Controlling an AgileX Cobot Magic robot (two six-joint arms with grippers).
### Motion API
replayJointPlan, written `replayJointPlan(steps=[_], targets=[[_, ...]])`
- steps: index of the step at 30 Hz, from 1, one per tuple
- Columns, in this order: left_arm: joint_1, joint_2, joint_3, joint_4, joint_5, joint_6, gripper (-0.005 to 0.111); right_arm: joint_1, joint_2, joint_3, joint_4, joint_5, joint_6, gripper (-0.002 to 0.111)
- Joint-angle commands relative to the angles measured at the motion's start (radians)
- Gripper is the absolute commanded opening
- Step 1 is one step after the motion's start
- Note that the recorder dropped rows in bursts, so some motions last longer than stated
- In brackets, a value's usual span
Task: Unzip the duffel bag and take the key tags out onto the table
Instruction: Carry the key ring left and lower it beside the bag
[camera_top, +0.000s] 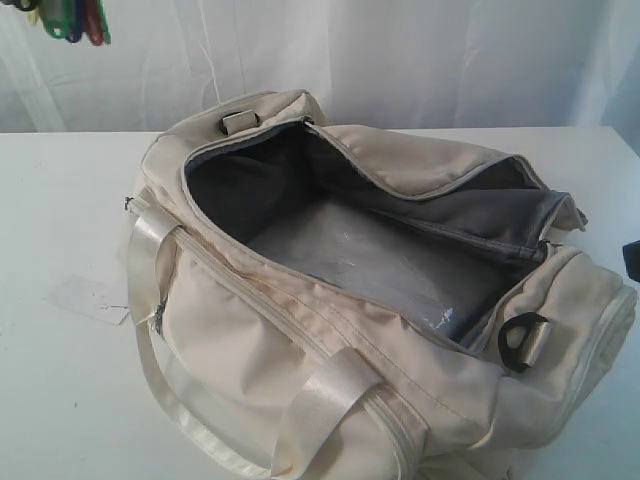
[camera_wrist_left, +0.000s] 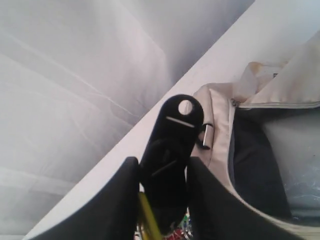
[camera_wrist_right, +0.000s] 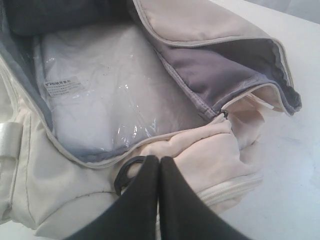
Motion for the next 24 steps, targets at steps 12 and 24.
replayJointPlan(steps=[12,24], targets=[[0.105,-0.095,0.372,0.003,0.089,-0.027,0.000,0.002,-0.004,0.005,0.001,-0.003,-0.009,0.000],[0.167,-0.095,0.700,0.063,0.019,-0.130,0.000,0.002,-0.004,0.005,0.001,-0.003,-0.009,0.000]])
